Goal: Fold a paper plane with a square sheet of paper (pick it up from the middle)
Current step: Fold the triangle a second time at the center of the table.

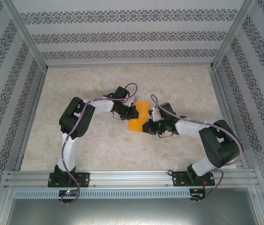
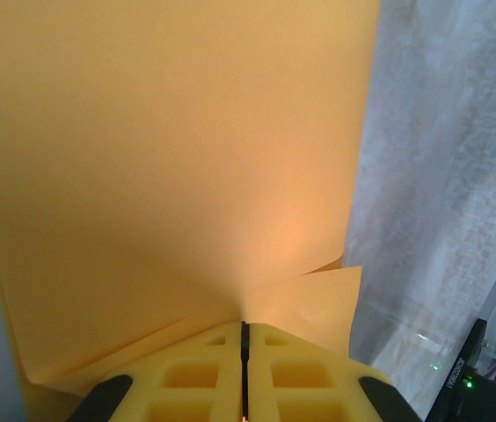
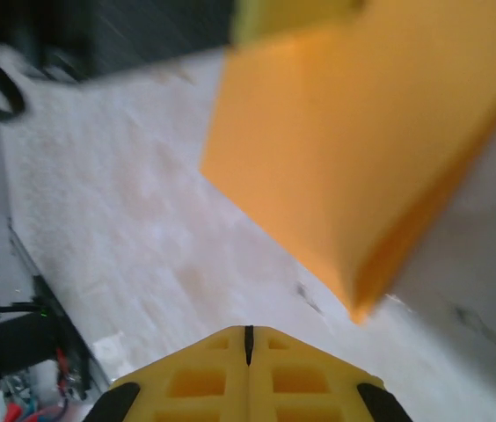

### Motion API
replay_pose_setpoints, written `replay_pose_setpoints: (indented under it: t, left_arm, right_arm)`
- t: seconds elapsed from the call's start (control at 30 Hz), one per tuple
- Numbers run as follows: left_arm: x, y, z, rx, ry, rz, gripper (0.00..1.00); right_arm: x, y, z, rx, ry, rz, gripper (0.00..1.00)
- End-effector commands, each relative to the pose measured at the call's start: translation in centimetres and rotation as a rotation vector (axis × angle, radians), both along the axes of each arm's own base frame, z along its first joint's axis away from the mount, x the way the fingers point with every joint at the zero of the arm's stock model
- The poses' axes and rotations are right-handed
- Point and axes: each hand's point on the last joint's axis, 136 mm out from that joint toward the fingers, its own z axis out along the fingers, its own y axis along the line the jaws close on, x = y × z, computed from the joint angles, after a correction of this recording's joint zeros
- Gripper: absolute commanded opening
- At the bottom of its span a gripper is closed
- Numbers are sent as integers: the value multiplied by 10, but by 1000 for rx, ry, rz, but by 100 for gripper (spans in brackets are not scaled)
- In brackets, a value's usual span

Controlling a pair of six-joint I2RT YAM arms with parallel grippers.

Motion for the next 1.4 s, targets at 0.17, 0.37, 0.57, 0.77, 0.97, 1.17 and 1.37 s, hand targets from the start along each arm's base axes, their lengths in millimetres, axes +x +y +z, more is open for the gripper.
replay_pose_setpoints:
  t: [0.17, 0.37, 0.57, 0.77, 0.97, 1.17, 1.37]
  left_arm:
    - [-22, 37, -63, 195, 93, 25, 10]
    - [-21, 36, -60, 195, 86, 25, 10]
    - [-20, 36, -62, 200, 89, 18, 10]
    - [-20, 38, -64, 211, 89, 17, 10]
    - [-18, 39, -66, 216, 93, 19, 10]
    - [-18, 39, -65, 220, 94, 14, 10]
    - [-17, 38, -64, 218, 96, 13, 10]
  right_arm:
    - [44, 23, -4, 28, 3, 19, 1]
    - [39, 14, -39, -70, 51, 35, 1]
    - [20, -3, -61, -155, 85, 43, 0]
    - [2, -13, -69, -162, 114, 39, 0]
    - [-18, -22, -73, -167, 137, 31, 0]
    - [-29, -23, -65, -135, 135, 18, 0]
    - [2, -3, -13, 27, 37, -14, 0]
